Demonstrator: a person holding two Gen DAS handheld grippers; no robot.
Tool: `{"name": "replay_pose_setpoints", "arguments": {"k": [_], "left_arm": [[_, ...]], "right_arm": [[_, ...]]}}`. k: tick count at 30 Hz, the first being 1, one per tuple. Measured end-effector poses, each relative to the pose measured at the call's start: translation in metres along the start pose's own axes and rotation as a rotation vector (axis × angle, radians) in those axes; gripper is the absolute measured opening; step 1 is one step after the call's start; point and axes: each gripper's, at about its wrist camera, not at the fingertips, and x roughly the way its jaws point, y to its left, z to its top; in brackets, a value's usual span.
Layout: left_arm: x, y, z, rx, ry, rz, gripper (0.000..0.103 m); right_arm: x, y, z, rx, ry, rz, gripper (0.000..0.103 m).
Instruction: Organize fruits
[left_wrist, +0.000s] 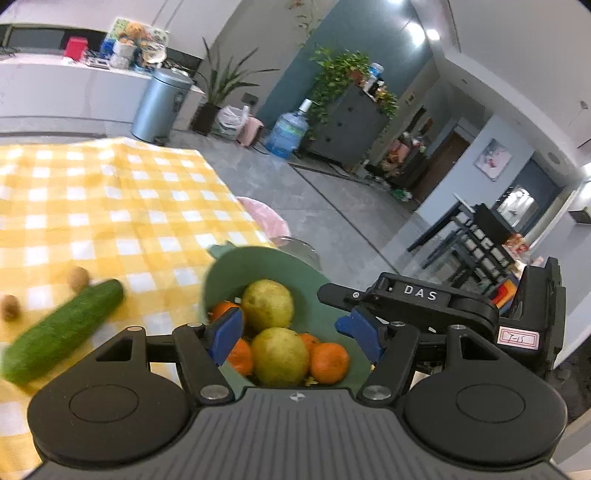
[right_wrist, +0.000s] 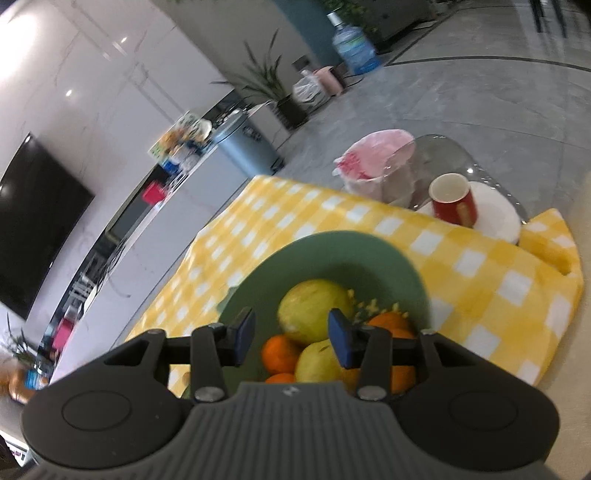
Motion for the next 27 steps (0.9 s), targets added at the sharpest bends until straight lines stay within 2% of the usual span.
{"name": "replay_pose_setpoints", "arguments": {"k": [2, 8, 9, 10, 11, 15, 18, 19, 21, 24, 26, 27], "left_arm": [[-0.009, 0.002, 0.004, -0.001, 0.005, 0.036, 0.079], [-0.042, 0.014, 0.009, -0.024, -0.013, 0.135, 0.08], [-0.048, 0.017, 0.008, -0.026, -0.016, 0.159, 0.08], [-0.054, 0.02, 0.008, -0.028, -0.019, 0.183, 0.08], [-0.059, 0.023, 0.008, -0.029, -0.02, 0.207, 0.08], [-0.076, 0.04, 0.004, -0.063, -0.031, 0.313, 0.08], [-0.077, 0.062, -0.002, -0.135, 0.01, 0.425, 0.08], [-0.075, 0.068, -0.005, -0.145, 0.03, 0.442, 0.08], [-0.069, 0.08, -0.011, -0.165, 0.075, 0.455, 0.078], [-0.061, 0.099, -0.023, -0.233, 0.125, 0.447, 0.064], [-0.057, 0.112, -0.028, -0.273, 0.147, 0.412, 0.061], [-0.056, 0.117, -0.031, -0.285, 0.155, 0.396, 0.059]], "right_arm": [[0.0, 0.007, -0.002, -0.02, 0.017, 0.003, 0.055], [-0.002, 0.031, -0.007, -0.081, 0.047, 0.028, 0.055], [-0.004, 0.036, -0.009, -0.1, 0.048, 0.037, 0.05], [-0.005, 0.043, -0.011, -0.132, 0.052, 0.048, 0.039], [-0.006, 0.05, -0.014, -0.166, 0.055, 0.061, 0.033], [-0.01, 0.077, -0.026, -0.255, 0.079, 0.114, 0.023], [-0.008, 0.097, -0.038, -0.301, 0.118, 0.161, 0.023], [-0.006, 0.102, -0.043, -0.309, 0.131, 0.168, 0.023], [0.0, 0.112, -0.053, -0.327, 0.175, 0.181, 0.023], [0.013, 0.125, -0.069, -0.367, 0.271, 0.183, 0.024], [0.026, 0.132, -0.081, -0.385, 0.361, 0.145, 0.042], [0.033, 0.132, -0.087, -0.392, 0.403, 0.121, 0.042]]}}
